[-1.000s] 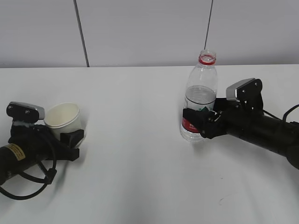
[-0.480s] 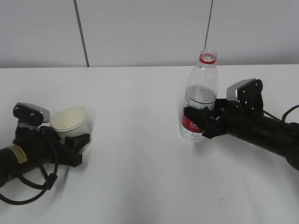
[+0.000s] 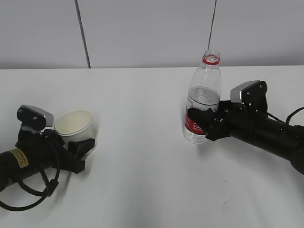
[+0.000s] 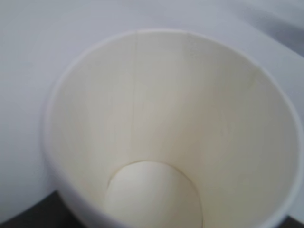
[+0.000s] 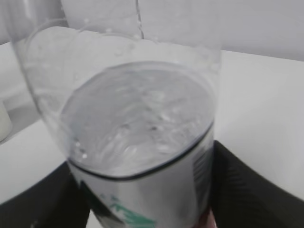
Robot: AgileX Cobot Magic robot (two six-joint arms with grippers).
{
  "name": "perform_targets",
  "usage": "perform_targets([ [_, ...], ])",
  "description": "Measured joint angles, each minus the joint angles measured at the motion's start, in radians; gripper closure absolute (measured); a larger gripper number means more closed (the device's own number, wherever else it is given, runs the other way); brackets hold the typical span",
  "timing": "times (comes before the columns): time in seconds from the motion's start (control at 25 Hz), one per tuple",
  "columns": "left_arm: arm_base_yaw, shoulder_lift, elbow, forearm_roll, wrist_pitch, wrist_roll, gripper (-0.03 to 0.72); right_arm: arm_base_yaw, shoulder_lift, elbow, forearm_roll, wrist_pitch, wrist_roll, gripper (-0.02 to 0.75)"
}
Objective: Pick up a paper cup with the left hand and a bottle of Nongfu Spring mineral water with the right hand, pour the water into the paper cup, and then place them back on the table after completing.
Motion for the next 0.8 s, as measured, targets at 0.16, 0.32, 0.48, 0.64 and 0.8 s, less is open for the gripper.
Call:
perform_targets([
  [0.16,0.000,0.000,0.000,0.019,0.000,0.000,0.291,0.000,0.000,0.000,0.000,-0.002,0.000,0.265],
  [0.32,-0.001,0.000,0.000,0.036,0.001,0.000,0.291,0.000,0.002,0.000,0.004,-0.002,0.000,0.268],
  [0.48,-0.001,0.000,0.000,0.071,0.001,-0.003,0.291,0.000,0.004,0.000,0.006,-0.006,0.000,0.268],
  [0.64,-0.020,0.000,0.000,0.097,0.002,-0.008,0.291,0.000,0.004,0.000,0.006,-0.006,-0.019,0.268],
  [0.8,-0.070,-0.019,0.000,0.104,0.007,-0.009,0.291,0.000,0.006,0.000,-0.001,-0.010,-0.047,0.269],
])
